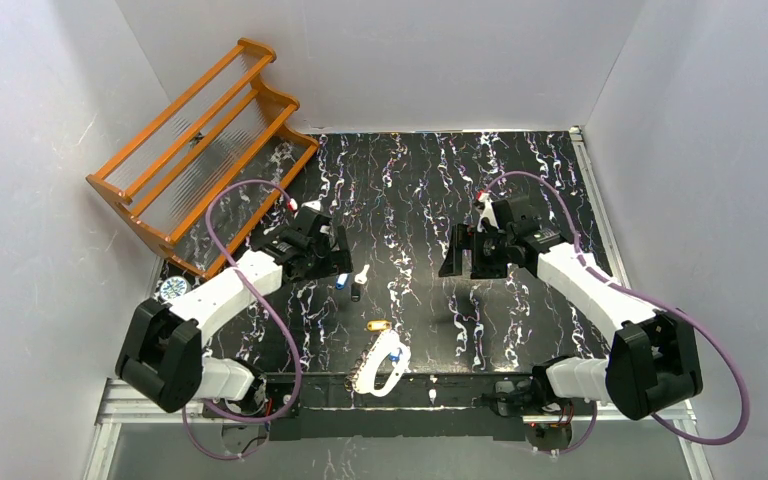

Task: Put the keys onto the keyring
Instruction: Move the keyring to the center of the board.

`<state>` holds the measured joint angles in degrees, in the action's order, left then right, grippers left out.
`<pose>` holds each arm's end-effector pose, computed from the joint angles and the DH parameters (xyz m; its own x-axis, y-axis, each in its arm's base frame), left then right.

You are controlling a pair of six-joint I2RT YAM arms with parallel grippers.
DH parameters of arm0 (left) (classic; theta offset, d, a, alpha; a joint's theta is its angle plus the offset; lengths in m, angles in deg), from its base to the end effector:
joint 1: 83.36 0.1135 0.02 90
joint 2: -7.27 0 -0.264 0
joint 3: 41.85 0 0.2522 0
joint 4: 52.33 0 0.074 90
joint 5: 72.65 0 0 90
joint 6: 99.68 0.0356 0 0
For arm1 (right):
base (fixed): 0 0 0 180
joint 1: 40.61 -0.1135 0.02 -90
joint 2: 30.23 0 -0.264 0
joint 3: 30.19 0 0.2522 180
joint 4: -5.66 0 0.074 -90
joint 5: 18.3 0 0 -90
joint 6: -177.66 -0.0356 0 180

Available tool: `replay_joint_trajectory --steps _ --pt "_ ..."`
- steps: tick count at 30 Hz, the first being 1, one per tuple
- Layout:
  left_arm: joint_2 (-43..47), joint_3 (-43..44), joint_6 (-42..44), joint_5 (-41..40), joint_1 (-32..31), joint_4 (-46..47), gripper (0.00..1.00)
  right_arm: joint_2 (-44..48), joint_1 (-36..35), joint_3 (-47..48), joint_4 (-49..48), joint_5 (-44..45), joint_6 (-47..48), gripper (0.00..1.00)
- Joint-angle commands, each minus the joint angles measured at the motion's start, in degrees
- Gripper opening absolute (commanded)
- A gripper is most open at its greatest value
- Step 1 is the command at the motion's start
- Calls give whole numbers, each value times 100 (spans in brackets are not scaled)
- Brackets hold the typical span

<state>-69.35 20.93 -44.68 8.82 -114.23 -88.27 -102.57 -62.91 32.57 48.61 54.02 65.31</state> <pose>0.2382 -0.1362 0.2266 -0.7808 -0.1941 -0.5939 -0.0276 0.9603 -0.2776 0.2311 0.1065 0.2374 -0.8816 0.0300 -0.4710 -0.2132 0.8650 0.4543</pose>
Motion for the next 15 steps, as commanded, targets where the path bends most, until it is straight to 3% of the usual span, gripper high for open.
replay_joint_trajectory --steps 1,6,12,15 --pt "466 -209 -95 63 -6 234 98 -142 -154 93 -396 -333 -15 99" --pt "684 -772 -219 478 -6 611 98 -83 -196 180 -634 -73 98 99" --pt "903 -1608 -645 1283 -7 1260 98 247 -164 -54 -997 498 -546 99" --pt "870 -1901 -799 1780 -6 1526 95 173 -154 -229 -1041 78 -353 99"
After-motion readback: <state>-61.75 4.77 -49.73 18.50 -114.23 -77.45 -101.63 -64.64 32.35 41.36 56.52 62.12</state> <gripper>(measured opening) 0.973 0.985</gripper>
